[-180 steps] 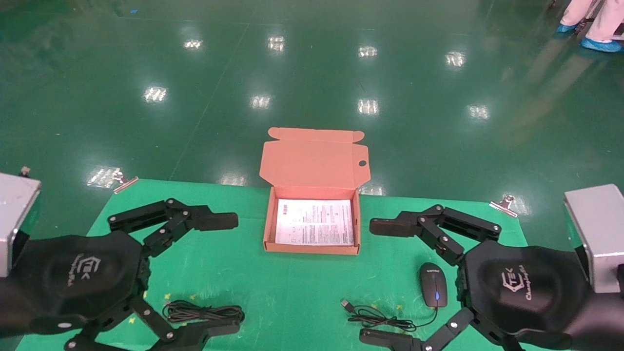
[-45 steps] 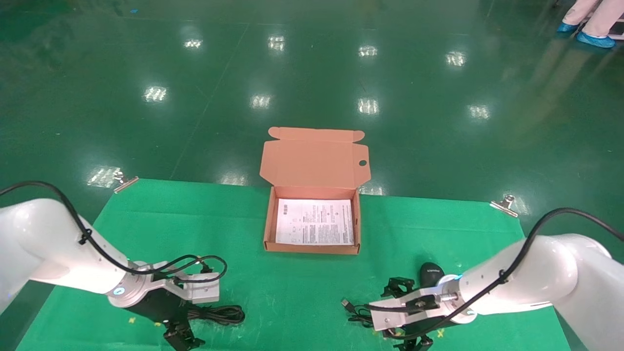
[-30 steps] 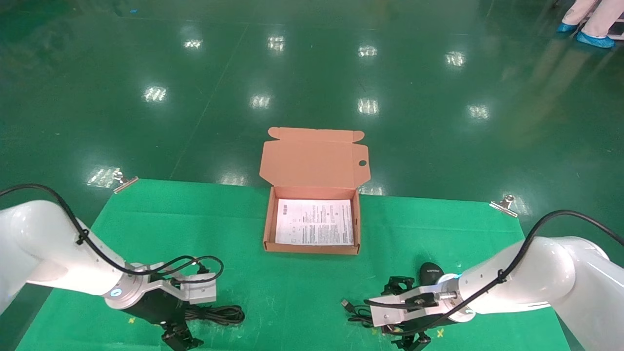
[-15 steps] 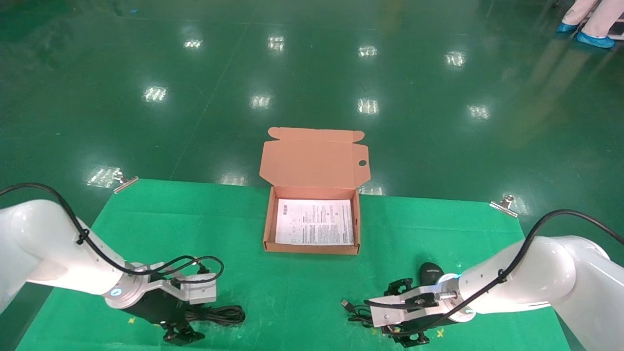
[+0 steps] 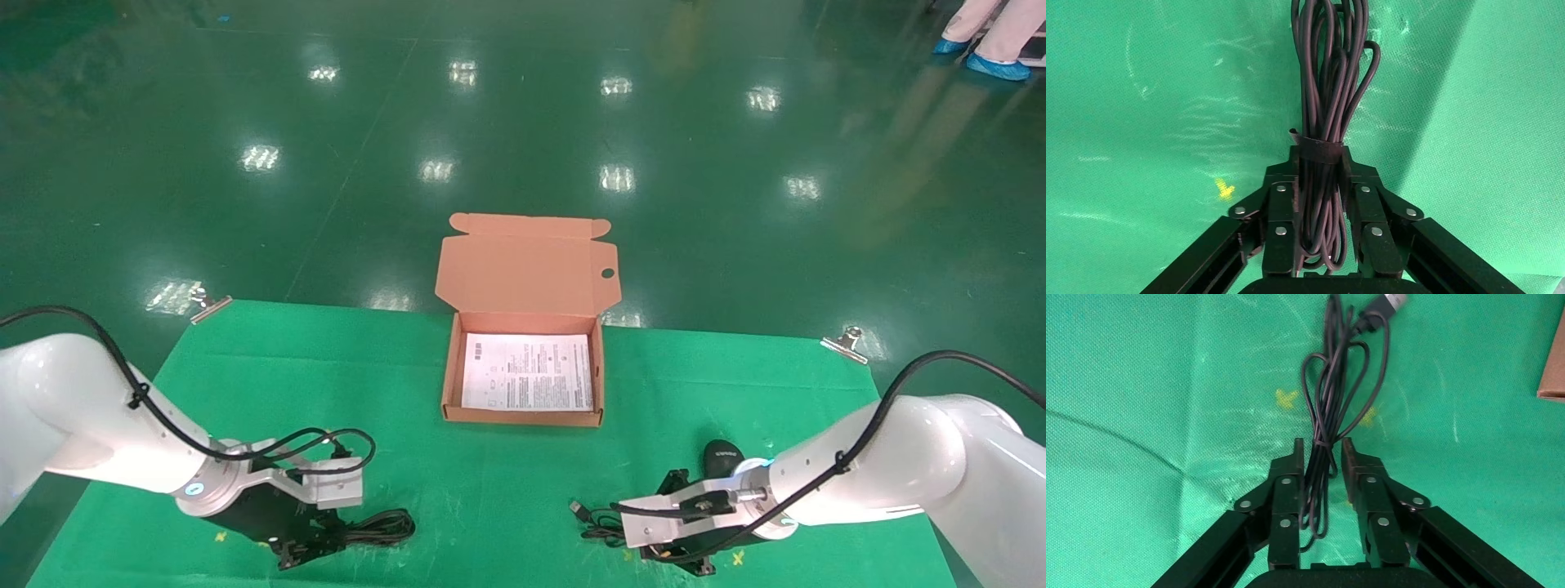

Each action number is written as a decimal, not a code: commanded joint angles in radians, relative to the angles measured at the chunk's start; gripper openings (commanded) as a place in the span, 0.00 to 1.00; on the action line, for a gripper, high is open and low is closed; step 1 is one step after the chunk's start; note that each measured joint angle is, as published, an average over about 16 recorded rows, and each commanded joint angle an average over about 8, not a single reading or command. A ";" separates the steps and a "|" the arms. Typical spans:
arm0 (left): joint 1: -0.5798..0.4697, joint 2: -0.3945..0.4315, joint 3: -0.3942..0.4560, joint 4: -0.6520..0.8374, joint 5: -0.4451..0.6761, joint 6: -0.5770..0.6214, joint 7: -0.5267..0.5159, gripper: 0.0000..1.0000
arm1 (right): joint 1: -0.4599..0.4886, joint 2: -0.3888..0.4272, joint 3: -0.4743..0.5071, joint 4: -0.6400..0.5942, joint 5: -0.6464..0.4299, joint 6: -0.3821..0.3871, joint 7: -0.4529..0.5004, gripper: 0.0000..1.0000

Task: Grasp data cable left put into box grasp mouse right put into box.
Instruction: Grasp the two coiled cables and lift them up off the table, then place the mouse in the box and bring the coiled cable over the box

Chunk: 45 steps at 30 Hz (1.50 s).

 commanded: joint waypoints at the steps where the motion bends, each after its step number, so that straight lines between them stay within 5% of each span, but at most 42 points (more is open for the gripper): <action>1: 0.000 0.000 0.000 0.000 0.000 0.000 0.000 0.00 | 0.000 0.000 0.000 0.000 0.000 0.000 0.000 0.00; 16: -0.030 -0.016 0.002 -0.048 0.006 0.011 0.021 0.00 | 0.021 0.026 0.020 0.013 0.017 0.000 0.014 0.00; 27: -0.152 -0.174 -0.025 -0.469 0.037 0.041 -0.082 0.00 | 0.193 0.167 0.146 0.189 0.079 0.040 0.111 0.00; 35: -0.233 -0.223 -0.037 -0.720 0.153 -0.010 -0.245 0.00 | 0.321 0.064 0.190 0.158 0.092 0.122 0.073 0.00; 45: -0.304 -0.179 -0.049 -0.771 0.252 -0.077 -0.327 0.00 | 0.448 -0.135 0.221 -0.076 0.147 0.210 -0.088 0.00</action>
